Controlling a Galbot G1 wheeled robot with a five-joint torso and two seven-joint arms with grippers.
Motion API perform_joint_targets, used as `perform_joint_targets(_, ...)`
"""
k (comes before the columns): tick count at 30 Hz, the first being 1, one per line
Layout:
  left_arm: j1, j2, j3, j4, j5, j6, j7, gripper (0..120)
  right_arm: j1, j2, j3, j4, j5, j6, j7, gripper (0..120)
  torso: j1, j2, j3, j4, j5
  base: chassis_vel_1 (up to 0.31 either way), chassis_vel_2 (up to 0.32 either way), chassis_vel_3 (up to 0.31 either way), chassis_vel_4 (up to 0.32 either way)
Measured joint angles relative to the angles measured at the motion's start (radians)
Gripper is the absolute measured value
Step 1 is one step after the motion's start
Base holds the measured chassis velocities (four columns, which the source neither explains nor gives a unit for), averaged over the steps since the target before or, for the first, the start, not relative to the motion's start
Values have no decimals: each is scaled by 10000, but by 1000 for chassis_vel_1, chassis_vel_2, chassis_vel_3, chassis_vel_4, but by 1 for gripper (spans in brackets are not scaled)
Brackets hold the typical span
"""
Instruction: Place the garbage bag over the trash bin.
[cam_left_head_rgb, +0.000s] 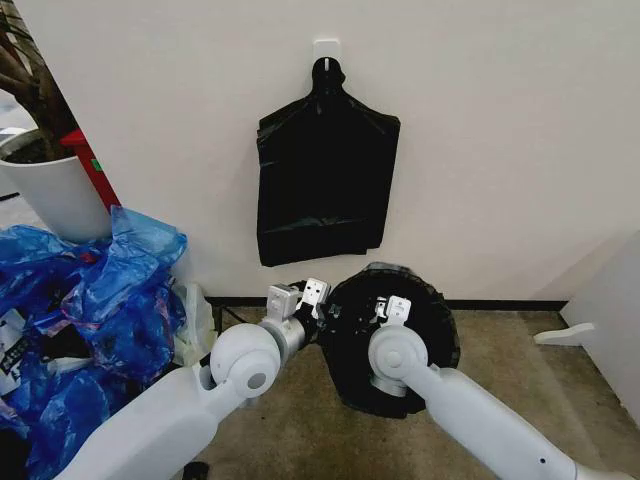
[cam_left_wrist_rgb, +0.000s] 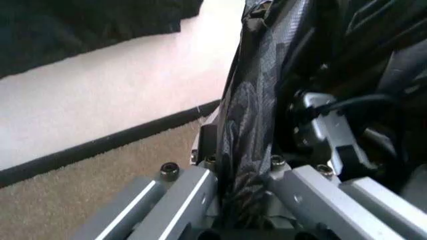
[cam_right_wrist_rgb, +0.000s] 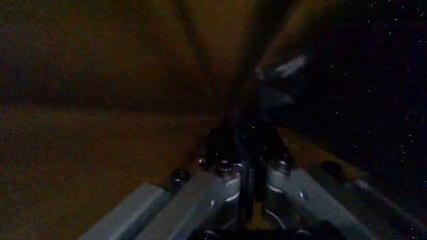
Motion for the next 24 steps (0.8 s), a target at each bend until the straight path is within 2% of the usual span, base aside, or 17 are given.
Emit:
perform_joint_targets(14,546,77,-421,-476,-91,50,-11,1,94,180,2,-199,-247,38,-206,0,0,0,0,1,1,0,0,0,0)
perform_joint_targets(24,395,-170,-492,640,691,-111,276,1,-281,-601,-8,1756,51,170,212,0,0,0,0,0,0,0,0,0,0)
